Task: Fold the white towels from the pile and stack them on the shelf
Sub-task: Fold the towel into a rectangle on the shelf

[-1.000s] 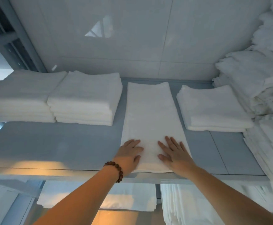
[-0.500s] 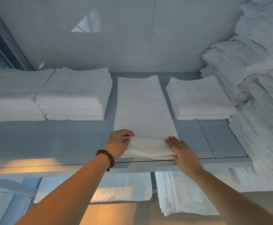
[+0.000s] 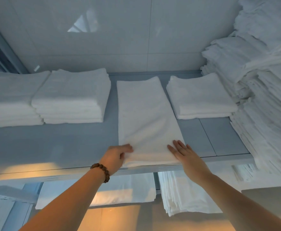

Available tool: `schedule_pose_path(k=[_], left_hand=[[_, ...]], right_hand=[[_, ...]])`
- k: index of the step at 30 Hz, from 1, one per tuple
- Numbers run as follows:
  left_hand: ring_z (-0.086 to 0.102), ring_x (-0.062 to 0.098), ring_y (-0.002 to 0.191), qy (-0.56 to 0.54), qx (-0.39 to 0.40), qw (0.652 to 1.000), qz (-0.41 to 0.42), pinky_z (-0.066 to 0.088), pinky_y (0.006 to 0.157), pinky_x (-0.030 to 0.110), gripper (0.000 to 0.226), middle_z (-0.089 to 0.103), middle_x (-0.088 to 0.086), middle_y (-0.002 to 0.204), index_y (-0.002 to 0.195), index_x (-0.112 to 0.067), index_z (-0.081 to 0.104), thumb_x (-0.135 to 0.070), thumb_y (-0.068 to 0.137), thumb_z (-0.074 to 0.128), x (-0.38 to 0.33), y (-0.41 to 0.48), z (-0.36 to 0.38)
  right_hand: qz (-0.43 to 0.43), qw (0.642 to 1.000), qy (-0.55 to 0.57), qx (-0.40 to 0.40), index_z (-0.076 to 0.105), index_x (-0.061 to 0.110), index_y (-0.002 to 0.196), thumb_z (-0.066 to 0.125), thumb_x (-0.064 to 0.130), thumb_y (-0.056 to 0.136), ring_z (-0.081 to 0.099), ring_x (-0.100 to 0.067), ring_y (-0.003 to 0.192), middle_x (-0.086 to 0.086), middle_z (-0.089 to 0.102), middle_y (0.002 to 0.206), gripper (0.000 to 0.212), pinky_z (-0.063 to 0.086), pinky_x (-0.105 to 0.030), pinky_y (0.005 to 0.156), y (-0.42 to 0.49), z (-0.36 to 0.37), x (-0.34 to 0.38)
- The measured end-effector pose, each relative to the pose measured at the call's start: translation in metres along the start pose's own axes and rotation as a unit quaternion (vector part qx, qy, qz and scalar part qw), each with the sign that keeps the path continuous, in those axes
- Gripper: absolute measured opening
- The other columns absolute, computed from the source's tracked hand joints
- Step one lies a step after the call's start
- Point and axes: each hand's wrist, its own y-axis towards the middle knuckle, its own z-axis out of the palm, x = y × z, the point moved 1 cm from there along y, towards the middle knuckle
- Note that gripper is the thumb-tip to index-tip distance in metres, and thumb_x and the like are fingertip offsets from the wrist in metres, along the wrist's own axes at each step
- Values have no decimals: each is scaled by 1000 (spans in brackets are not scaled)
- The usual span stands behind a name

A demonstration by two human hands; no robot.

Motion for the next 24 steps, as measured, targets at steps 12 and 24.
schedule_pose_path(k=[12,24], left_hand=[[44,6,115,-114,-142,980,-78,33,101,23,35,52,-10,124,79,-34,65,-4,90,50,-12,51,-6],[57,22,113,-87,-191,966,-149,39,99,24,23,59,7,128,102,-4,70,3,84,58,1,117,-4]], right_hand=[[18,997,71,-7,6,32,150,5,66,88,-11,-8,145,5,-3,159,71,-9,-34,119,30,-15,24],[55,998,17,-5,-21,41,142,7,59,91,-26,-16,142,4,-25,155,61,-13,-49,116,105,6,40]])
